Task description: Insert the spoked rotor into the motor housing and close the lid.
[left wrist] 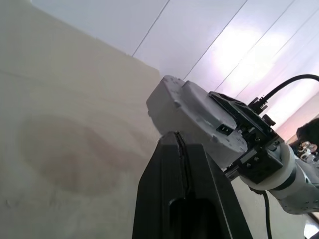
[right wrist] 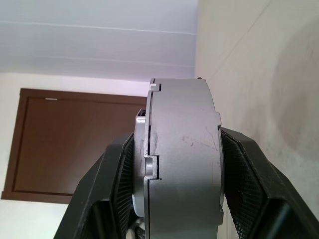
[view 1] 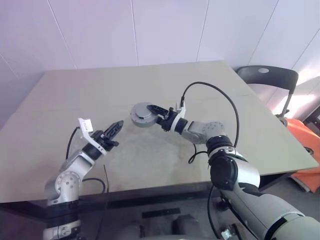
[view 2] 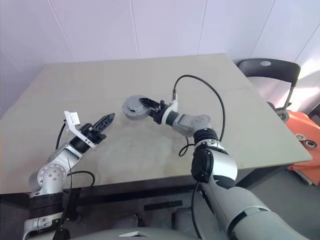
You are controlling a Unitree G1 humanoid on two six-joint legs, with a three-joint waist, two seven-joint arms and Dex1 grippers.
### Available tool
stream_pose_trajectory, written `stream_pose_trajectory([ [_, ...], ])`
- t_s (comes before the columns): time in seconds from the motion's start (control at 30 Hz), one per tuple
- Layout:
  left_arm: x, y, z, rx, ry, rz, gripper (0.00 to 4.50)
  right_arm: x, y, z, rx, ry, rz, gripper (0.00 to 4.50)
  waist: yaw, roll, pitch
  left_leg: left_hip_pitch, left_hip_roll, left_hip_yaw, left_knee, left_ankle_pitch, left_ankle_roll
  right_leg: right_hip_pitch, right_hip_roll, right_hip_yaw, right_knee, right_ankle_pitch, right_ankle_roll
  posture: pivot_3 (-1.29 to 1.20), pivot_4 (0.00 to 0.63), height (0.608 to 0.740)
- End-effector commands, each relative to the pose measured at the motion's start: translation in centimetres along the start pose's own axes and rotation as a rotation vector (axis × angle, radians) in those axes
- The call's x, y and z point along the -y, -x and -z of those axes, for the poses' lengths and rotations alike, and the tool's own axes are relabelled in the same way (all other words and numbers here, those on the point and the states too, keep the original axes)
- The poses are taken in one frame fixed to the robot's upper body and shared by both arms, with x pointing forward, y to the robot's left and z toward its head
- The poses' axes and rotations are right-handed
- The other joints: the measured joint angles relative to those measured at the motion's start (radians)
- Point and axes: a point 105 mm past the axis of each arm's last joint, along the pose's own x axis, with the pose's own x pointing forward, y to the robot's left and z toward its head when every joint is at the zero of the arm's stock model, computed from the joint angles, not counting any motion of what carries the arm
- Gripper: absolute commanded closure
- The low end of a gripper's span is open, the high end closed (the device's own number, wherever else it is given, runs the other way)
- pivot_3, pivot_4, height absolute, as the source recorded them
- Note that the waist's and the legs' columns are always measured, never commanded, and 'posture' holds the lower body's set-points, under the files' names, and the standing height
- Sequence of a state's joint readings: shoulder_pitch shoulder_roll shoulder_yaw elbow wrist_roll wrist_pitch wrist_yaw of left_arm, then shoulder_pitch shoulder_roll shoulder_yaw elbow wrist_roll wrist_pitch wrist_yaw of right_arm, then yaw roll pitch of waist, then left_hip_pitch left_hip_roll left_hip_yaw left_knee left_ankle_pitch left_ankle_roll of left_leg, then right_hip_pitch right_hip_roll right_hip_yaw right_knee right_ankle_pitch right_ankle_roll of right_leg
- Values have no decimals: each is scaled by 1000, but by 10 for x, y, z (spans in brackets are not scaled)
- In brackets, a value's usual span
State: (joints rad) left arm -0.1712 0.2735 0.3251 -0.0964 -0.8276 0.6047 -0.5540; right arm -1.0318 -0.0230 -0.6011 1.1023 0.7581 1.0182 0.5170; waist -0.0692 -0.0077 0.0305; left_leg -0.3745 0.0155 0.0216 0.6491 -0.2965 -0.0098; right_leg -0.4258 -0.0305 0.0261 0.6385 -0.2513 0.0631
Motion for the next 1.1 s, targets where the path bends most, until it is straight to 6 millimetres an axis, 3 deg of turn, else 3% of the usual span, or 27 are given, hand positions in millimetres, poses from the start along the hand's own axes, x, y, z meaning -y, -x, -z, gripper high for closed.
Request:
stream_pose_trajectory([
  [0.03, 6, -3, -15, 27, -70, 21, 3890, -29, -7, -8, 11, 51, -83, 2245, -1, 0, 0, 0, 0, 0, 0, 0, 0, 0, 0, 0, 0, 0, 0, 0, 0, 740],
  [0.17, 9, -1, -12, -5, -78, 49, 2600, -28, -7, -8, 9, 52, -83, 2245, 0, 0, 0, 0, 0, 0, 0, 0, 0, 0, 1, 0, 1, 0, 0, 0, 0, 740],
  [0.27, 8, 0, -16, 19, -119, 51, 2600, -27, -7, -8, 9, 54, -78, 2245, 0, 0, 0, 0, 0, 0, 1, 0, 0, 0, 1, 0, 1, 0, 0, 0, 0, 740],
  [0.37, 13, 1, -18, 49, -48, 93, 2600, -27, -7, -8, 9, 56, -75, 2245, 0, 0, 0, 0, 0, 0, 1, 0, 0, 0, 1, 0, 2, 0, 0, 0, 0, 740],
  [0.53, 16, -2, -15, 81, 173, 107, 1048, -26, -7, -8, 11, 59, -71, 2245, 0, 0, 0, 0, 0, 0, 2, 0, 0, 0, 1, 0, 3, 0, 0, 0, 0, 740],
  [0.63, 6, -5, -9, 87, 345, 59, 101, -25, -6, -9, 11, 65, -64, 2245, 0, 0, 0, 1, 0, 0, 4, 0, 0, 0, 1, 0, 5, 0, 0, 0, 0, 740],
  [0.83, -11, -7, 0, 101, 578, -6, 101, -23, -4, -10, 11, 73, -49, 2245, -1, -1, 0, 1, 0, 0, 9, 0, 0, 0, 3, 0, 10, 0, 0, 0, 0, 740],
  [1.1, 0, -41, 21, 56, 696, 41, 101, -22, -4, -9, 0, 88, -41, 2245, 1, -1, -1, -1, -2, 0, 14, 0, 0, 1, 3, 0, 10, 1, 2, 0, 0, 740],
])
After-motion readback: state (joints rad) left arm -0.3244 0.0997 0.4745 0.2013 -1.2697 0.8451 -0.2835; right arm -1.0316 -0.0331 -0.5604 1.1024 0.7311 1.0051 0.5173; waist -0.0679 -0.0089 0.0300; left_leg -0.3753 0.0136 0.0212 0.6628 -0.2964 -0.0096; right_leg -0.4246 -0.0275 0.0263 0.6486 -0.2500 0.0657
